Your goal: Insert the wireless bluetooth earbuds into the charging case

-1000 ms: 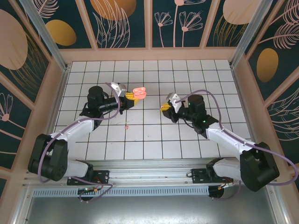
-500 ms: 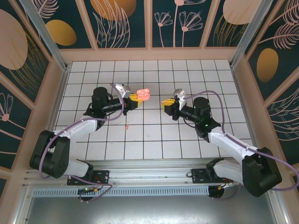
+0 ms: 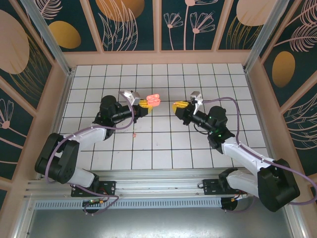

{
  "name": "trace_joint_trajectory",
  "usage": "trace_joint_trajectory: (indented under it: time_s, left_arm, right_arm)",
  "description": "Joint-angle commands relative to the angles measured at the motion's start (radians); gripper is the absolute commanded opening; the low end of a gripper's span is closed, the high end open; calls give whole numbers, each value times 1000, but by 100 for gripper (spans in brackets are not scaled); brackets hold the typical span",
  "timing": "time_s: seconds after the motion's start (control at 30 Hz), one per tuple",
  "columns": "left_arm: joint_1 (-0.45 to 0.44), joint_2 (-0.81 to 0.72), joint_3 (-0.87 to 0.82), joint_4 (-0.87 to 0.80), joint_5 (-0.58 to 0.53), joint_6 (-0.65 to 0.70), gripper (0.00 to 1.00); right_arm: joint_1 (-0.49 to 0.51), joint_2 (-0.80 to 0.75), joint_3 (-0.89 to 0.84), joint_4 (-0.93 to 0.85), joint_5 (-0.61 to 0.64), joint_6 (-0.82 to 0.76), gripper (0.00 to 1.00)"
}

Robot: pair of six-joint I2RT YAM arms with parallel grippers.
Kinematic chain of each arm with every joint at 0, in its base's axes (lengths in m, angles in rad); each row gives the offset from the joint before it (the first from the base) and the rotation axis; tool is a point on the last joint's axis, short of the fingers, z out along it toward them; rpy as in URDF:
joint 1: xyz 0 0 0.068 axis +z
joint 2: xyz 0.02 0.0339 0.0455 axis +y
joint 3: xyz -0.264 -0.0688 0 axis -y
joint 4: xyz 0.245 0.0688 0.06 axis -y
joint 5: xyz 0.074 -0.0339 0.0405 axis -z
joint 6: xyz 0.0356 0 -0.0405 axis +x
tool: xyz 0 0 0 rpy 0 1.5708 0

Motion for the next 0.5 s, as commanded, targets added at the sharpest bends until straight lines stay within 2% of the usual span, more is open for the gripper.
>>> trace_joint_trajectory:
  time_s: [0.0,0.27,0.47]
  left_arm:
    - [-5,9,-7,113,-5,-30,5]
    - [-7,12,-27,173,-16,-25,5]
    - [-7,33,-56,298,-52,-50,5]
  right_arm:
    - [7,14,17,104,22,53,17]
    - [23,51,47,159,29,106,18]
    - [27,66,54,217,51,155,18]
